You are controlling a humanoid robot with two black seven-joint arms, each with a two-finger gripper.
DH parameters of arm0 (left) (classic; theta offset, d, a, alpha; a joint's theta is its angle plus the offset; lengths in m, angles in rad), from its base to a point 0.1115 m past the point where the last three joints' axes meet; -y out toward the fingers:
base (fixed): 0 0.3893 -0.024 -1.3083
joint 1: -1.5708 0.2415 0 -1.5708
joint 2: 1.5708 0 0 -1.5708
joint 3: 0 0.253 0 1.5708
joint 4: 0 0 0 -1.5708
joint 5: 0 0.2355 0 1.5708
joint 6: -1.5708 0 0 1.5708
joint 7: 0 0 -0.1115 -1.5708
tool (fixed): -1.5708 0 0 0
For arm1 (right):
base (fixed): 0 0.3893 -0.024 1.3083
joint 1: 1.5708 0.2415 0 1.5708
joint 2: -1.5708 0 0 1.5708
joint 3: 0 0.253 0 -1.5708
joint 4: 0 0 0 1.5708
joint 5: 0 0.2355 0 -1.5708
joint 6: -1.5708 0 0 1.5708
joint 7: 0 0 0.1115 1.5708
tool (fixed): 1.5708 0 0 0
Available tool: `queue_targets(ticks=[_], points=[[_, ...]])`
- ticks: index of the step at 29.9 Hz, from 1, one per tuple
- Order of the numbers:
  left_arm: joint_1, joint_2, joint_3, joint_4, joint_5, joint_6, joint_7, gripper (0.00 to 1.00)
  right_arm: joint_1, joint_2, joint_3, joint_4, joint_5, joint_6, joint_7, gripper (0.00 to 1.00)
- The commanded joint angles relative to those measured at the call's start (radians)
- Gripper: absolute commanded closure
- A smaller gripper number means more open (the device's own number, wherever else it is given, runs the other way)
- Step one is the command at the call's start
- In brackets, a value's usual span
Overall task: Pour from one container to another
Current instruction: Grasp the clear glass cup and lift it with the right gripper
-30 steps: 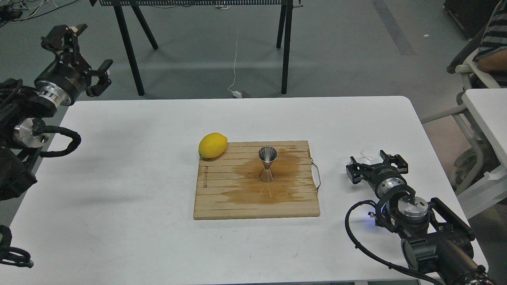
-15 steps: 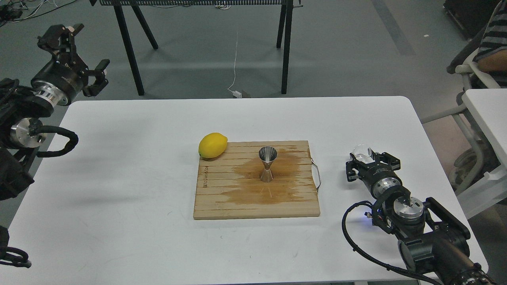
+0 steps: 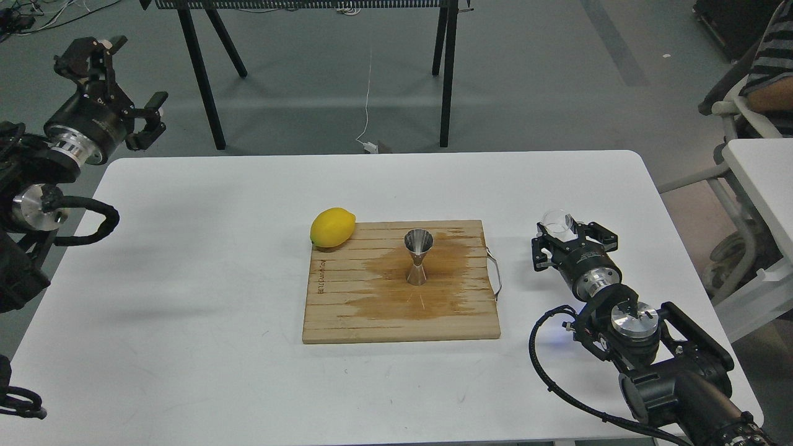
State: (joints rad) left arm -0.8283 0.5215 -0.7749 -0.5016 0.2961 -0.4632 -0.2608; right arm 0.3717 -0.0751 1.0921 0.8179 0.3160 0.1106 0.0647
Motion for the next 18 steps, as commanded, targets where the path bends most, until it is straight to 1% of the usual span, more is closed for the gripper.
queue_targets(ticks=[1,4,7,12,15,18], points=[[-0.002,0.000,-0.001,0.000,0.000,0.002,0.000,0.01,0.000,-0.025,-0.057,0.096,0.000,-0.011,0.000,0.71],[-0.002,0.000,-0.001,0.000,0.000,0.000,0.000,0.01,-0.004,-0.080,-0.092,0.184,-0.001,-0.019,0.000,0.71],[-0.002,0.000,-0.001,0.000,0.000,0.000,0.000,0.01,0.006,-0.126,-0.135,0.239,-0.006,-0.037,-0.002,0.71],[-0.002,-0.001,-0.003,0.000,0.000,0.000,0.000,0.01,0.013,-0.166,-0.147,0.368,-0.055,-0.094,-0.008,0.70],[-0.003,-0.003,-0.003,0.000,0.000,0.002,0.000,0.01,0.018,-0.166,-0.146,0.424,-0.148,-0.132,-0.020,0.70],[-0.008,-0.003,-0.003,0.000,0.000,0.002,-0.002,0.01,0.041,-0.166,-0.147,0.461,-0.184,-0.155,-0.052,0.70]])
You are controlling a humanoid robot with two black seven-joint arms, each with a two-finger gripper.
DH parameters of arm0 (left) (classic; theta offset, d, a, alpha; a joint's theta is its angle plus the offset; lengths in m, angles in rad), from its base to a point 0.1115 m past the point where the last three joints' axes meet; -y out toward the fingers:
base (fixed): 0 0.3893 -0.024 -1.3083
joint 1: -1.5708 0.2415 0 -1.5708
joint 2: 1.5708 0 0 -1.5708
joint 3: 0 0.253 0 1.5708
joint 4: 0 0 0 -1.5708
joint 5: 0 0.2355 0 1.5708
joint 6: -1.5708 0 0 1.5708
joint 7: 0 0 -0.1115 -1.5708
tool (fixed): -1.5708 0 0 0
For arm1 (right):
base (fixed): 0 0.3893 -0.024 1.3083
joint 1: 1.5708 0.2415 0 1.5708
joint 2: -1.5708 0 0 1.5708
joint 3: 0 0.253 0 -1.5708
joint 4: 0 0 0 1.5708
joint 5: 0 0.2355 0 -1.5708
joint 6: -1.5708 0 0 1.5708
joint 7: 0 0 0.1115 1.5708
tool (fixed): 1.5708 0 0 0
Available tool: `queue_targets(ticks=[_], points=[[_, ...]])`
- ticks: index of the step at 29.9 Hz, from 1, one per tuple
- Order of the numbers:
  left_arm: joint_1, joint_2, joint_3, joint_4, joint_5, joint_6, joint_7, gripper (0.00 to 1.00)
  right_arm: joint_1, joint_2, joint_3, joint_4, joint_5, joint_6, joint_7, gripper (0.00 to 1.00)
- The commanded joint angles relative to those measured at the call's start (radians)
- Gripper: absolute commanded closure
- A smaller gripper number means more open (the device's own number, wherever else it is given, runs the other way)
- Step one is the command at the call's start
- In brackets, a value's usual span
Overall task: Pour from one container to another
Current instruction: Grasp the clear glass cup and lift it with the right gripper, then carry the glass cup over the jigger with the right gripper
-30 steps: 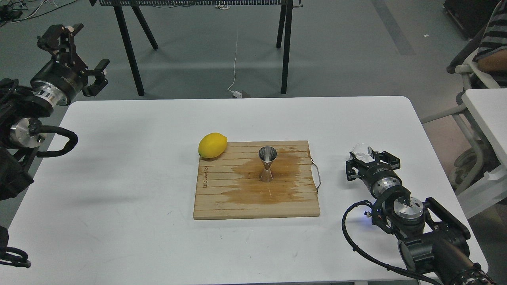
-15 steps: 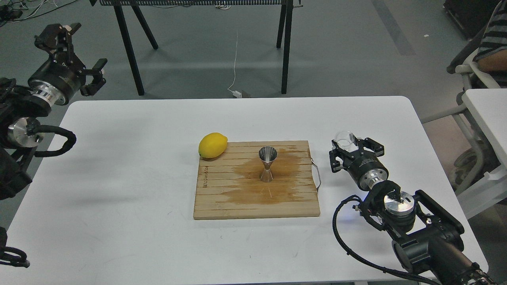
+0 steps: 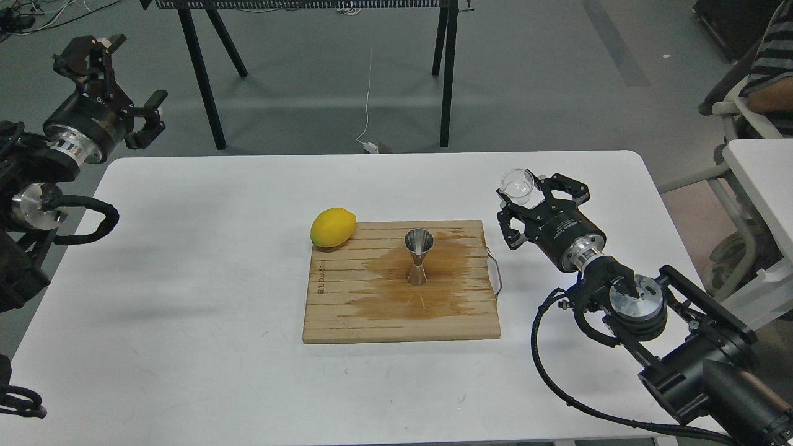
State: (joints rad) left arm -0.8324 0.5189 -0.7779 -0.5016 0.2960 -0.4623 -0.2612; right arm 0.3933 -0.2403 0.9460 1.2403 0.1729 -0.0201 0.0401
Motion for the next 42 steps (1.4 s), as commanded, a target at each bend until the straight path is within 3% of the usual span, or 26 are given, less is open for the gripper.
queue_targets(ticks=[1,14,42], points=[[-0.007,0.000,0.000,0.000,-0.002,0.001,-0.001,0.01,0.025,0.003,-0.003,0.048,-0.049,-0.032,-0.035,0.70],[-0.008,0.013,0.003,0.000,0.000,-0.001,-0.018,0.01,0.122,0.000,-0.203,0.096,-0.148,-0.066,-0.049,0.70],[-0.016,0.021,0.002,0.000,-0.002,-0.001,-0.016,0.01,0.196,-0.102,-0.381,0.173,-0.400,-0.118,-0.086,0.70]])
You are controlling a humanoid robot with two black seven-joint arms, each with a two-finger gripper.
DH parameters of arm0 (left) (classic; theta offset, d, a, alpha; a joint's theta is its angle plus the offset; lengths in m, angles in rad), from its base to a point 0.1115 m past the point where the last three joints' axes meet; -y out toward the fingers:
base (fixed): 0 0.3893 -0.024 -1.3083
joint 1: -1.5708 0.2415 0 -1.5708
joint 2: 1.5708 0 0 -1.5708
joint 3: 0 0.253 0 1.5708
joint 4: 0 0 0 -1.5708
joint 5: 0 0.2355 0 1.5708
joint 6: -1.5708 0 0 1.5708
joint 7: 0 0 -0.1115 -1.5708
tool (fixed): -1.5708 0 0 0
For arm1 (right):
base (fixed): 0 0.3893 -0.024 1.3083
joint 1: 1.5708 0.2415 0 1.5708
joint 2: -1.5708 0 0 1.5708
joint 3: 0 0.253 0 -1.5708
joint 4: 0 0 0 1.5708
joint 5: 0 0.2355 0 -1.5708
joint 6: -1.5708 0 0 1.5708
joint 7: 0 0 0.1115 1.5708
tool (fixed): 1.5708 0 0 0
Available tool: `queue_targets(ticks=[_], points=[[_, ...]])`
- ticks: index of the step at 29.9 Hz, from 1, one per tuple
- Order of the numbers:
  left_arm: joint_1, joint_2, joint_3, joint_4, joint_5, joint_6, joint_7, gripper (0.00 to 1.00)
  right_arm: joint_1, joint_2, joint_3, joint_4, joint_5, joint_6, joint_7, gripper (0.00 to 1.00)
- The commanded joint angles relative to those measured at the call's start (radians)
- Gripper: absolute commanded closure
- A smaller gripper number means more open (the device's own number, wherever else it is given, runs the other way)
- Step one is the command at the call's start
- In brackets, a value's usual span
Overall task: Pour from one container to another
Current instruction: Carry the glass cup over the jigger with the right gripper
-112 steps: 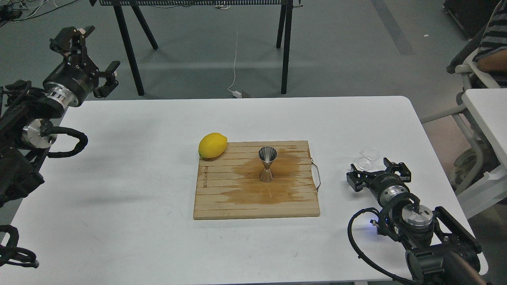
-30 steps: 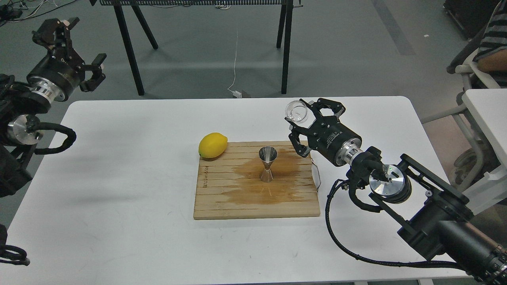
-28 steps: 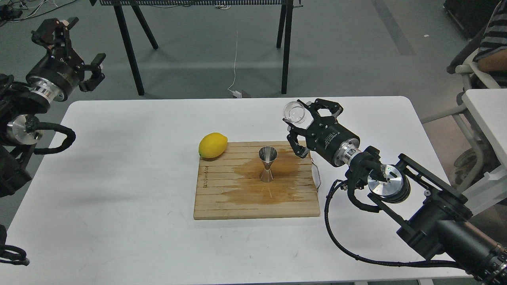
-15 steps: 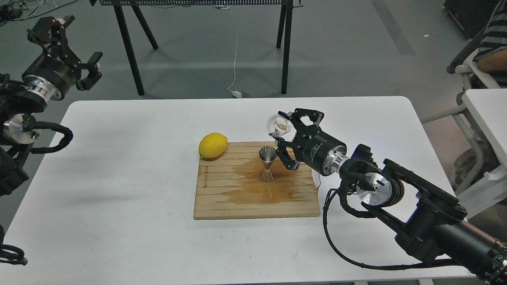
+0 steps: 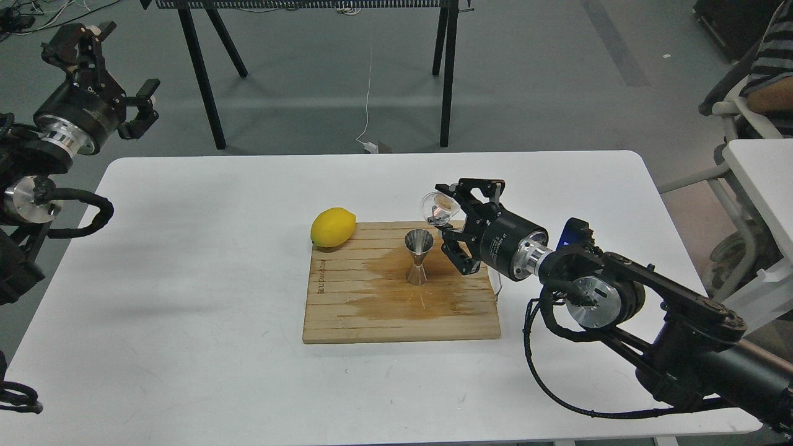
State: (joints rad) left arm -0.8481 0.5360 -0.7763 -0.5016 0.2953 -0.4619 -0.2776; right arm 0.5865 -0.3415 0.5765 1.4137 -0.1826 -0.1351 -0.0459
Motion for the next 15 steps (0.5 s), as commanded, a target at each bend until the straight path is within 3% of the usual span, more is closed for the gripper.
queue_targets(ticks=[1,15], points=[[0.000,0.004,0.000,0.000,-0.001,-0.001,0.000,0.01,0.003,-0.001,-0.015,-0.001,-0.058,-0.004,0.000,0.70],[0.001,0.005,0.000,0.000,-0.001,-0.001,0.000,0.01,0.041,0.001,-0.066,-0.015,-0.129,-0.026,0.001,0.69]])
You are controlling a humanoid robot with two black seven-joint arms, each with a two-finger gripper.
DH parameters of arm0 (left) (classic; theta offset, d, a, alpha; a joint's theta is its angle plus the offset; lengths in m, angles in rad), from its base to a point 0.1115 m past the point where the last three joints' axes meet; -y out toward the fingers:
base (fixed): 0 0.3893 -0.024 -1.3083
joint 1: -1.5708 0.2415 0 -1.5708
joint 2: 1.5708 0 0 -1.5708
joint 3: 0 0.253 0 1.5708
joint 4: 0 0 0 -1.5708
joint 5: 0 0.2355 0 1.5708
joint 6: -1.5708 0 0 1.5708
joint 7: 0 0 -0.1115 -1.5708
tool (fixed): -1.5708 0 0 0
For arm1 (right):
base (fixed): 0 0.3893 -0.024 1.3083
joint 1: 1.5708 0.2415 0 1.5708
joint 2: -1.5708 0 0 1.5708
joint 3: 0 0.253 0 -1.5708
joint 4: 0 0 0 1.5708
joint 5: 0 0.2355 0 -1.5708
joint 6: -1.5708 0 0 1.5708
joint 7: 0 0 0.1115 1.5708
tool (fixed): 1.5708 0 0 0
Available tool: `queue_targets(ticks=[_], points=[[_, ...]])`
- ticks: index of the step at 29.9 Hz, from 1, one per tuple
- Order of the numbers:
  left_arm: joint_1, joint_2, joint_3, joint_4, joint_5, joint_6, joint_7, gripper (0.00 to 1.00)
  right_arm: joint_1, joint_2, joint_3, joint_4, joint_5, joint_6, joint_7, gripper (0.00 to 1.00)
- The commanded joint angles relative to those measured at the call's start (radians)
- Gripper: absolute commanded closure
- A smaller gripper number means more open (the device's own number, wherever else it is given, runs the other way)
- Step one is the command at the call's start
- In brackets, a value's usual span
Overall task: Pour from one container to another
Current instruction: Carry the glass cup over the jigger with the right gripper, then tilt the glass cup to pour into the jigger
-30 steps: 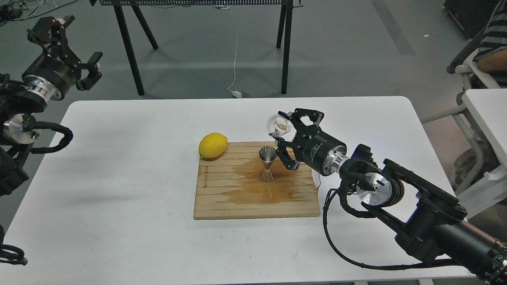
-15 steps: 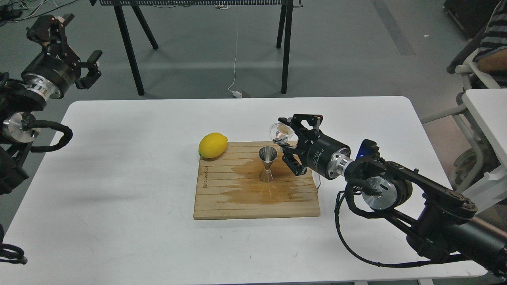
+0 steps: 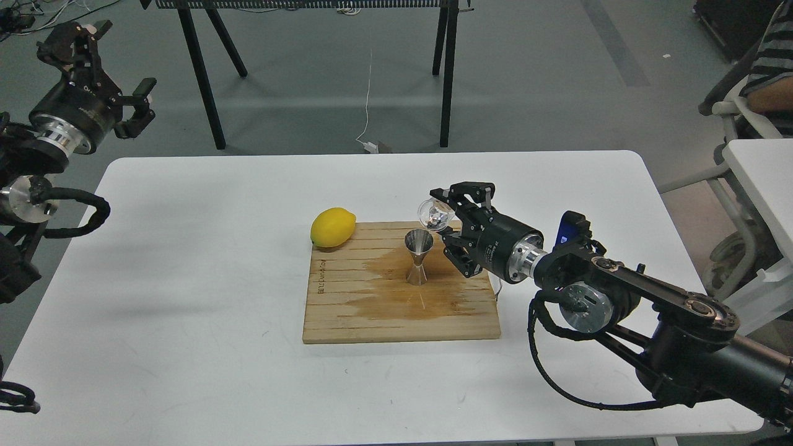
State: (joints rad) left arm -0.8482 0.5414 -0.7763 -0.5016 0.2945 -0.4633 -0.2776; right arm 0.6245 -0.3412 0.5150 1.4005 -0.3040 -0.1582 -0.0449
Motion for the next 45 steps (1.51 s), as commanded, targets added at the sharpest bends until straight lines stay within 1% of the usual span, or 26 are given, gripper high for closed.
queue_targets(ticks=[1,8,26,45], points=[[0.000,0.000,0.000,0.000,0.000,0.000,0.000,0.01,0.006,0.001,-0.006,-0.002,-0.012,-0.003,0.000,0.69],[0.000,0.000,0.000,0.000,0.000,0.000,0.000,0.01,0.012,0.002,-0.027,-0.003,-0.067,-0.014,0.004,0.69],[0.000,0.012,0.000,0.000,0.000,0.000,0.000,0.01,0.122,0.011,-0.147,-0.057,-0.119,-0.037,0.007,0.69],[0.000,0.014,0.000,0.000,0.000,-0.001,0.000,0.01,0.159,0.016,-0.182,-0.075,-0.176,-0.040,0.014,0.68]])
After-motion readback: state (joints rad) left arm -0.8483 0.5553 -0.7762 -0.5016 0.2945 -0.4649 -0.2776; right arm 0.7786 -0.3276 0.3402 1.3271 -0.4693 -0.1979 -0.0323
